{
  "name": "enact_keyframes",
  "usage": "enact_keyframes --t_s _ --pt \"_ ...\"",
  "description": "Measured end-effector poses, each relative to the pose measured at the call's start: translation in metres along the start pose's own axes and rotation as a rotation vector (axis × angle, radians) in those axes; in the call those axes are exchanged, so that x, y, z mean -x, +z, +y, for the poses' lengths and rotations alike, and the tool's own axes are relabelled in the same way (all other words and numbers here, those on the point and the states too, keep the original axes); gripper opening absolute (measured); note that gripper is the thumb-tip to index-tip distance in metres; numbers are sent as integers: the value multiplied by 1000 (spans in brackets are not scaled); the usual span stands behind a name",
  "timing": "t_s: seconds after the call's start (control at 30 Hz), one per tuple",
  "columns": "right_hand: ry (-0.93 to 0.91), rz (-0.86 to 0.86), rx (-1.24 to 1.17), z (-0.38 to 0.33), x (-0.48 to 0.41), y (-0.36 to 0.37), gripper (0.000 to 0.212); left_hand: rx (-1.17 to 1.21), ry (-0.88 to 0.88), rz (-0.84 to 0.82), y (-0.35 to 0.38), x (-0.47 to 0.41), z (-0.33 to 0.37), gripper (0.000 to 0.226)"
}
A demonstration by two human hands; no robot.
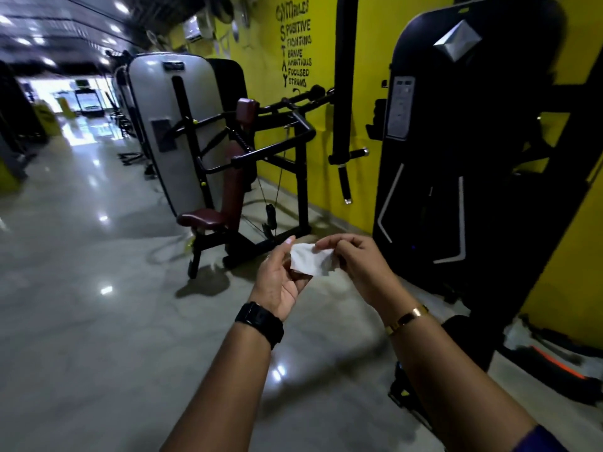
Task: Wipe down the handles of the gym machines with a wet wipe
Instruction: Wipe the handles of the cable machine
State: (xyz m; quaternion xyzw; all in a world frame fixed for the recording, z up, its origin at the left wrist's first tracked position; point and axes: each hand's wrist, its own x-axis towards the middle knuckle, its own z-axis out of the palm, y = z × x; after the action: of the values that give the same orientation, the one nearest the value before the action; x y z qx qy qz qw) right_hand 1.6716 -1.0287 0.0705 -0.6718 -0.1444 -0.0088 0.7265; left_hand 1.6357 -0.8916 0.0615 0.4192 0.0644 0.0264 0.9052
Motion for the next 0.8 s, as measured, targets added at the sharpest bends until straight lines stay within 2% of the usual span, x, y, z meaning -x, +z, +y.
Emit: enact_keyframes --t_s 0.03,0.13,0.27,0.33,0.43,0.47,0.53,0.57,0.67,0.8 --pt "47 4 -59 2 -5 4 35 -16 6 10 -4 -4 2 17" --pt "163 32 -221 15 -32 13 20 -52 28 55 -16 -25 6 30" --pt "361 10 -441 35 -74 10 46 -69 48 94 -21 -64 4 30" --pt "430 -65 -434 41 -97 4 49 -67 53 97 -20 -92 4 30" --pt "428 -198 -389 44 -130 -5 32 -75 56 89 -9 -135 4 33" --pt "409 -211 -396 46 -144 -10 34 -82 53 84 -3 -150 3 33" --pt "392 -172 -413 50 -170 -23 50 -92 43 74 10 -177 2 33" --pt "391 -131 -405 53 -185 -31 51 -97 31 62 17 -192 0 32" --pt "395 -28 -348 61 -224 -58 33 -96 -9 39 38 -234 -7 26" --pt "417 90 -350 71 -257 -86 21 -125 -47 16 54 -279 -25 30"
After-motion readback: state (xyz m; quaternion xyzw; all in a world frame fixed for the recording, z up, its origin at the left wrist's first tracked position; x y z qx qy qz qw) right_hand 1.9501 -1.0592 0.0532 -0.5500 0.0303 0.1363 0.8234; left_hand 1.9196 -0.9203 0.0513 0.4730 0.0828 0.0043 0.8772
